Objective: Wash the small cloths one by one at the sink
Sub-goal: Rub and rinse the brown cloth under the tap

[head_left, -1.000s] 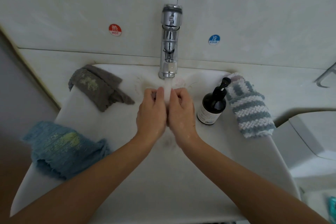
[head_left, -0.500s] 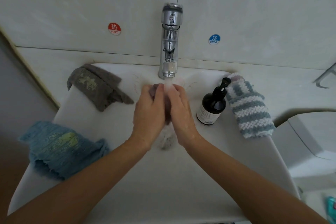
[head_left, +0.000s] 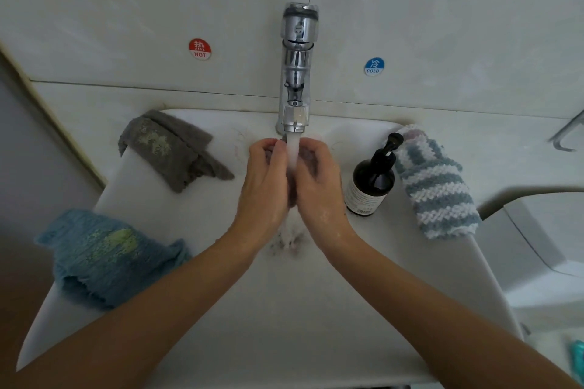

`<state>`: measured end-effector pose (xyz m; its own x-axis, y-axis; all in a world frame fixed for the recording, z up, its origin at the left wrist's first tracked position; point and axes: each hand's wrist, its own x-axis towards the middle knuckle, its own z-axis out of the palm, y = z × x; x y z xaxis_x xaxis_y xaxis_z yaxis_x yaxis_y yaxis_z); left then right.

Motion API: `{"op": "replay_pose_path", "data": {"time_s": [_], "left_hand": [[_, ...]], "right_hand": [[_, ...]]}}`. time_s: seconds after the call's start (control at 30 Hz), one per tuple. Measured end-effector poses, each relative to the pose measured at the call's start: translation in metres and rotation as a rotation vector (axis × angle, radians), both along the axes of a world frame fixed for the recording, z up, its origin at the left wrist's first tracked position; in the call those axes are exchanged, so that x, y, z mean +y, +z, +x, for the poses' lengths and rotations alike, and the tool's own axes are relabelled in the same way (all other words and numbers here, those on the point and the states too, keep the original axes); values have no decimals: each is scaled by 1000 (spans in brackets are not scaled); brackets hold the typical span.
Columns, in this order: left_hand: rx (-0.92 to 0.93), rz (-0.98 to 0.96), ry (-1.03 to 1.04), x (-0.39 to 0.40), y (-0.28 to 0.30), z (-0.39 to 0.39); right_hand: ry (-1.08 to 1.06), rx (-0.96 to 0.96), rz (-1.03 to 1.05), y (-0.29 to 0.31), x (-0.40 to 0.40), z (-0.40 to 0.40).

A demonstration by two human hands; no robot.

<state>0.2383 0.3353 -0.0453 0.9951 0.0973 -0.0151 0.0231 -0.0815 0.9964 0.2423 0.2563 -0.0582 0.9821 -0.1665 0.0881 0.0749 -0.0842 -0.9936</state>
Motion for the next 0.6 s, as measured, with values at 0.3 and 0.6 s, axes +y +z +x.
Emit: {"op": "replay_pose_path", "data": {"time_s": [0.3,0.6], "left_hand": [[-27,146,-68,5,-4,3],[-145,-193,-50,2,3,-8]], "right_hand": [[51,-199,-36,3,-4,-3],[196,-86,165,3,-2,-7]]}}
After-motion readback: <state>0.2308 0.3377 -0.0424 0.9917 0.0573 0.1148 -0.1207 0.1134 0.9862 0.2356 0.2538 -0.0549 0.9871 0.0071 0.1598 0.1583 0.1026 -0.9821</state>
